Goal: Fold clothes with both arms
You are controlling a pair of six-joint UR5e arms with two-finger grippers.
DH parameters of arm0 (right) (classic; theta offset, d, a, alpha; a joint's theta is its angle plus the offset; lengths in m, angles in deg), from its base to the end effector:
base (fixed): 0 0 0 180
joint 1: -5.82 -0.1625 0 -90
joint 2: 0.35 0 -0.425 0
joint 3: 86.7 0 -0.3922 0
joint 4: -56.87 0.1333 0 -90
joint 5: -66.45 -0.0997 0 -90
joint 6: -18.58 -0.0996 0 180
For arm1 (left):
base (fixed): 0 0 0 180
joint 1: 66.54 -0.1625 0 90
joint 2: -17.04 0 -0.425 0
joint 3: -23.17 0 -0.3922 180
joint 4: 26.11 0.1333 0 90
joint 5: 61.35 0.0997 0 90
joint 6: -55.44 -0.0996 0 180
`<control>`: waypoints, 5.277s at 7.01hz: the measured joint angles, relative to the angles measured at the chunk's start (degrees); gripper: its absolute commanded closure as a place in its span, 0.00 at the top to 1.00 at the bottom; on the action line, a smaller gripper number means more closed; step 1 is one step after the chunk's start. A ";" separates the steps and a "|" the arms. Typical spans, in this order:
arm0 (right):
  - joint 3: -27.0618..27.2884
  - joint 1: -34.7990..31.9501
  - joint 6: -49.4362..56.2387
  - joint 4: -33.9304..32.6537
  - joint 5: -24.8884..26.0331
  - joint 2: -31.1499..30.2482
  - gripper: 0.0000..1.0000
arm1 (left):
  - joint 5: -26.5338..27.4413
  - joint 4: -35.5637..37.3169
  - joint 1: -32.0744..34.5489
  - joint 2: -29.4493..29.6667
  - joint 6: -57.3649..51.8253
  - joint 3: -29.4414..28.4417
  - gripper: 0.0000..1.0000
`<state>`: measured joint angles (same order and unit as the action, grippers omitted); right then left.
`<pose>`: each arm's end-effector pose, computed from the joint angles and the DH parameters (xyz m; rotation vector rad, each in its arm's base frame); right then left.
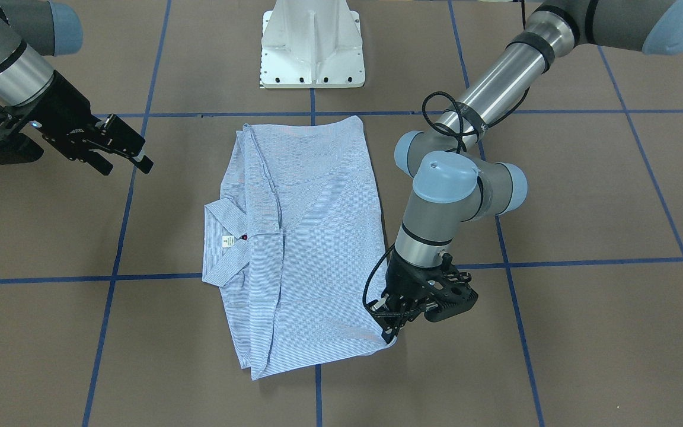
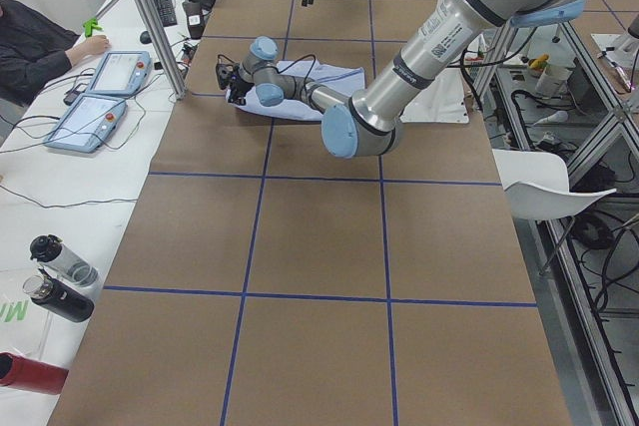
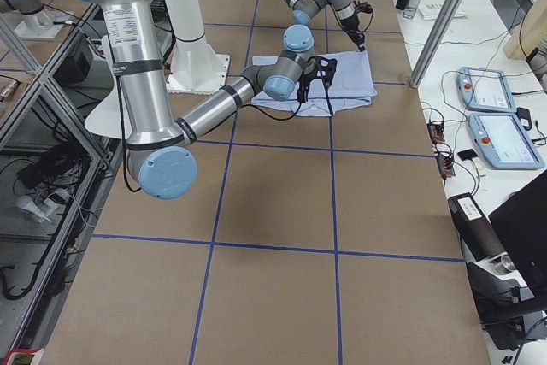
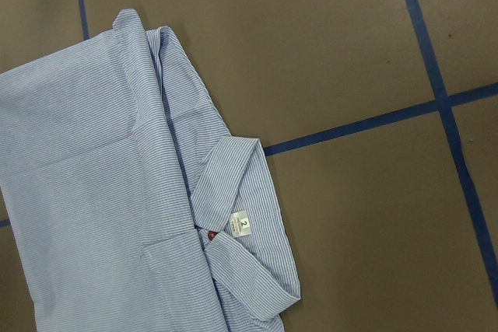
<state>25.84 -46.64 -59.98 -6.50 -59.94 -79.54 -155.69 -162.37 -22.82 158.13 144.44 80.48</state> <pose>-0.2620 -0.4628 0.3181 0.0463 -1.1605 0.3020 0.5168 -0.6682 0.2580 0.3735 1.0887 -0.6207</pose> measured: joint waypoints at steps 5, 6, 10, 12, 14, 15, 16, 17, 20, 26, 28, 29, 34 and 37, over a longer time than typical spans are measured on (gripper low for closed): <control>-1.81 1.66 7.36 -1.69 2.78 0.93 1.00 | 0.18 -2.03 -0.08 -2.35 -8.30 2.22 1.00; -3.21 3.34 8.48 -4.21 4.99 3.28 1.00 | -1.62 -1.75 0.09 -3.84 -8.52 4.11 1.00; -5.06 11.05 16.18 -22.35 14.16 14.83 1.00 | -14.70 2.64 3.45 -13.10 -11.55 14.23 1.00; -8.02 15.38 16.48 -26.55 19.55 20.55 1.00 | -16.41 17.67 4.17 -18.18 -17.79 27.96 1.00; -15.08 18.13 16.95 -27.42 23.60 26.54 1.00 | -18.23 25.54 4.18 -22.03 -19.29 39.16 1.00; -18.18 18.94 18.30 -27.48 24.99 28.33 1.00 | -19.90 26.42 4.19 -23.32 -19.31 42.21 1.00; -20.77 19.26 20.00 -27.50 25.70 29.58 1.00 | -20.72 26.71 4.19 -23.85 -19.21 43.49 1.00; -23.94 19.39 21.33 -27.51 26.00 31.52 1.00 | -21.02 26.79 4.17 -24.02 -19.14 43.93 1.00; -30.99 20.07 22.56 -27.49 26.12 35.65 1.00 | -21.23 26.72 3.80 -24.10 -18.95 43.91 1.00; -34.12 21.30 23.73 -27.92 27.44 35.77 1.00 | -21.22 26.04 3.10 -24.05 -18.76 43.26 1.00; -34.01 21.14 25.28 -30.29 27.61 35.77 1.00 | -21.16 25.97 2.53 -23.99 -18.63 43.18 1.00; -33.67 20.80 26.16 -31.80 27.80 35.77 1.00 | -21.17 25.96 2.41 -23.96 -18.61 43.17 1.00; -25.67 17.84 31.54 -40.47 28.03 30.07 1.00 | -21.21 25.72 2.02 -23.36 -17.43 43.44 1.00; -23.52 15.04 35.22 -40.68 27.89 25.81 1.00 | -21.23 25.69 1.15 -22.74 -15.55 43.99 1.00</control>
<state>2.32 -31.61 -24.76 -47.19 -32.05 -53.73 -176.92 -136.68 -21.68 135.38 128.90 124.47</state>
